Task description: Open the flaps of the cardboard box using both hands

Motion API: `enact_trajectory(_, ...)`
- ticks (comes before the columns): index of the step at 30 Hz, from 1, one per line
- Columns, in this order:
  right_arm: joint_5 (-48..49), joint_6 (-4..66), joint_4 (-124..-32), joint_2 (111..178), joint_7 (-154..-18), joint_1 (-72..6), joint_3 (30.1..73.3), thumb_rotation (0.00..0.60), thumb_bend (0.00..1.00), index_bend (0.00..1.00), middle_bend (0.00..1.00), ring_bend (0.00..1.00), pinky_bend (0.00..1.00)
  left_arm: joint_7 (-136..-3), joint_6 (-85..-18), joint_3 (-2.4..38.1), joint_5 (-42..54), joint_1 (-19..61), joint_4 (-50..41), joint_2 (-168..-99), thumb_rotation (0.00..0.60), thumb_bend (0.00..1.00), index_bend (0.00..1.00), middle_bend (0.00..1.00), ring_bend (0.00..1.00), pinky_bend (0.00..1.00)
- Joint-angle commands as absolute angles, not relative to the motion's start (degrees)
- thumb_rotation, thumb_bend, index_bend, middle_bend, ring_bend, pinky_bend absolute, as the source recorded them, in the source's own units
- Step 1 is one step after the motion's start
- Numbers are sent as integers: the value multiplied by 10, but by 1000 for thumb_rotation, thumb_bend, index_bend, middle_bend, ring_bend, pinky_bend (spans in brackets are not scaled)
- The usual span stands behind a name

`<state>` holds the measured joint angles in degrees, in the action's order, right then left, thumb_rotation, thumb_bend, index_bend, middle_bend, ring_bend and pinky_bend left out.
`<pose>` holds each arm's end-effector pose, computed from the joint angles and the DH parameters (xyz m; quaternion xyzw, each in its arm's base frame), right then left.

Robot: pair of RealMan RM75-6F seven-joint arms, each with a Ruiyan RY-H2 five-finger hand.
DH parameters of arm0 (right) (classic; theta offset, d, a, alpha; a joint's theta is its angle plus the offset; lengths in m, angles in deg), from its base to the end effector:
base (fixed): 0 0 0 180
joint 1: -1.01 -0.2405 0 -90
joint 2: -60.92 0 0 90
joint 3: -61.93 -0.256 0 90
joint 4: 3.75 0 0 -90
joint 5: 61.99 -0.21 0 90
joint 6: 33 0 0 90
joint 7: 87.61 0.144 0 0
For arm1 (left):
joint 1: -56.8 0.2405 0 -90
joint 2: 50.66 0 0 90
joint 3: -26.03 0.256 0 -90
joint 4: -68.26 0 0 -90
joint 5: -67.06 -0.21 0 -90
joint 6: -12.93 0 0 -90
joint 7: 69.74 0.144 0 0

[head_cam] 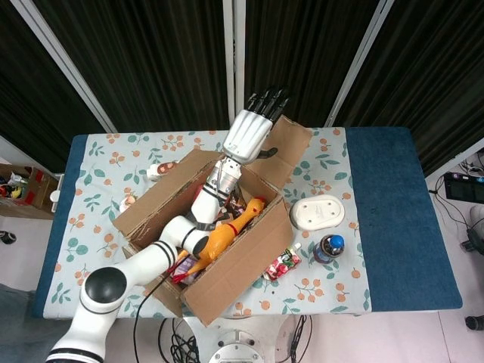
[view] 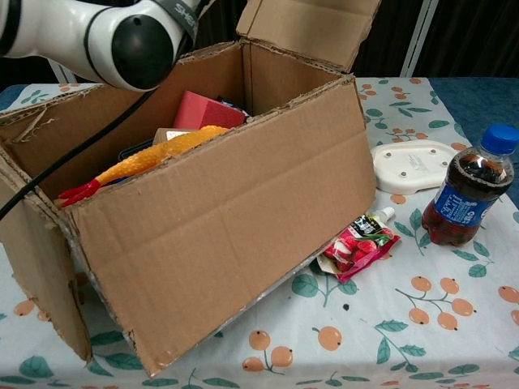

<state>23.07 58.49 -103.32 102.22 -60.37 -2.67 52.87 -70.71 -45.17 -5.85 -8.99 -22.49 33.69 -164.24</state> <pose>-0.2781 -0.1922 0.2972 0.5236 -0.3700 0.5219 0.5626 0.0881 0.4686 -0.0129 -0.6489 -0.2022 -0.6156 0.3989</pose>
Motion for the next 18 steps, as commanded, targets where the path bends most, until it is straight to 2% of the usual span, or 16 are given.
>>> enact_trajectory(1,228,582,-1030,1022,-597,-26,528,600,176,0,0,0,0,-734,-454,-45,-89,-247,382,-1664,600,0,0,0,25,187)
enact_trajectory(5,232,575,-1023,1027,-596,-29,531,600,176,0,0,0,0,-739,-473,-20,-96,-217,370,-1647,600,0,0,0,25,188)
enact_trajectory(8,245,569,-1016,1035,-606,-30,538,600,176,0,0,0,0,-729,-496,14,-106,-157,296,-1599,600,16,0,0,25,188)
enact_trajectory(9,249,568,-1012,1039,-612,-30,541,600,176,0,0,0,0,-722,-499,28,-107,-130,251,-1574,600,26,0,0,26,189)
enact_trajectory(11,260,570,-998,1050,-633,-26,550,600,176,0,0,0,0,-697,-499,68,-108,-54,96,-1481,600,33,0,8,26,191)
enact_trajectory(14,266,569,-972,1073,-670,-20,562,600,176,0,0,0,0,-598,-505,127,-82,52,-151,-1314,597,25,0,27,27,191)
enact_trajectory(16,259,568,-953,1092,-688,-15,567,600,172,0,0,0,0,-552,-533,158,-62,112,-283,-1220,547,11,2,29,27,191)
enact_trajectory(18,251,566,-934,1110,-696,-11,570,600,164,0,0,0,0,-537,-560,185,-62,157,-358,-1157,492,7,16,30,28,191)
